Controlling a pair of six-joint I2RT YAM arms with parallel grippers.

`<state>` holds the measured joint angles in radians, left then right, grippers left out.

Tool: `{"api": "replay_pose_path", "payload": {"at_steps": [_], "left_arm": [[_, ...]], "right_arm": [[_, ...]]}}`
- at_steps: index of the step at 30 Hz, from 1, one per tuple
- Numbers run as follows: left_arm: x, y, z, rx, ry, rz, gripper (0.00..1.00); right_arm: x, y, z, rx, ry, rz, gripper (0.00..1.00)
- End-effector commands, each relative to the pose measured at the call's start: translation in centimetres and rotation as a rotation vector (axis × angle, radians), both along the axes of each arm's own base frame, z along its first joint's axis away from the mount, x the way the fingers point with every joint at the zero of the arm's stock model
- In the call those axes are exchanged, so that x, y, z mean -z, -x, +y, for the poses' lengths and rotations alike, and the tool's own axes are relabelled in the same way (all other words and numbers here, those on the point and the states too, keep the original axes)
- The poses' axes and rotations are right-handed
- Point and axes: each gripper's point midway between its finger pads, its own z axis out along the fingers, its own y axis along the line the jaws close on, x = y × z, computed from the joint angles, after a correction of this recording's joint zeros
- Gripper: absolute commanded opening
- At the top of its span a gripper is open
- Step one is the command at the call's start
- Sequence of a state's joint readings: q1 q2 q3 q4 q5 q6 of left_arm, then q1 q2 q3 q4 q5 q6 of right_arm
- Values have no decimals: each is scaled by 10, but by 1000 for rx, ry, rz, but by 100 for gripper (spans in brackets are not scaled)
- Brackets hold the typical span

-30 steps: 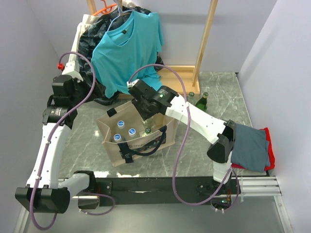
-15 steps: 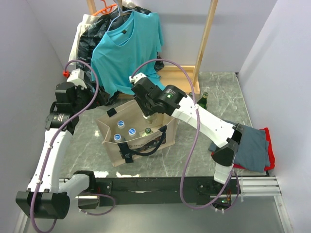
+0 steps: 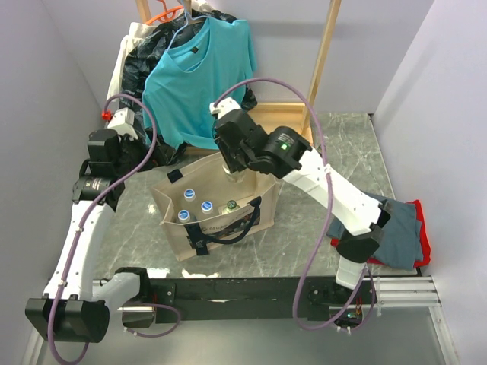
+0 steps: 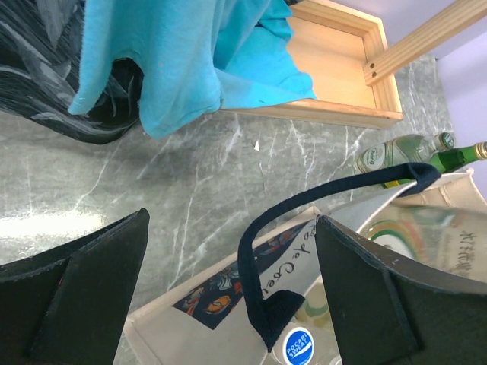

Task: Take the beverage out of the canvas bag
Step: Take out the drink from the canvas bag, then place the drink at the center of the board.

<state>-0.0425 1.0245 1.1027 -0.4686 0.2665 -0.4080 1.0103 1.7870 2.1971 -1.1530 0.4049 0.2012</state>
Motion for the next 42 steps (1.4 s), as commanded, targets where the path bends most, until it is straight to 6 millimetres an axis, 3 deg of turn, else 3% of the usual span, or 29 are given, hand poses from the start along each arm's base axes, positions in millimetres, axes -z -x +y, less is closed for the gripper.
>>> {"api": "replay_pose_path", "payload": {"at_steps": [1, 24, 36, 37, 38, 42], "left_arm": [[-13, -4, -5, 39, 6, -62, 96], [-10, -8, -9, 64, 6, -65, 96], [-13, -6, -8, 58, 8, -77, 96], [-13, -6, -7, 47, 7, -78, 96], [-14, -6, -6, 43, 9, -89, 96], [-19, -5, -6, 37, 14, -109, 96]], "right_arm": [[-92, 5, -27, 74, -228, -181, 0], [-147, 19, -92, 222, -343, -334, 0], [-156, 23, -134, 362, -348, -401, 0], [-148, 22, -134, 367, -334, -397, 0], [-155, 24, -143, 390, -363, -419, 0], [-149, 26, -156, 444, -356, -426, 0]]}}
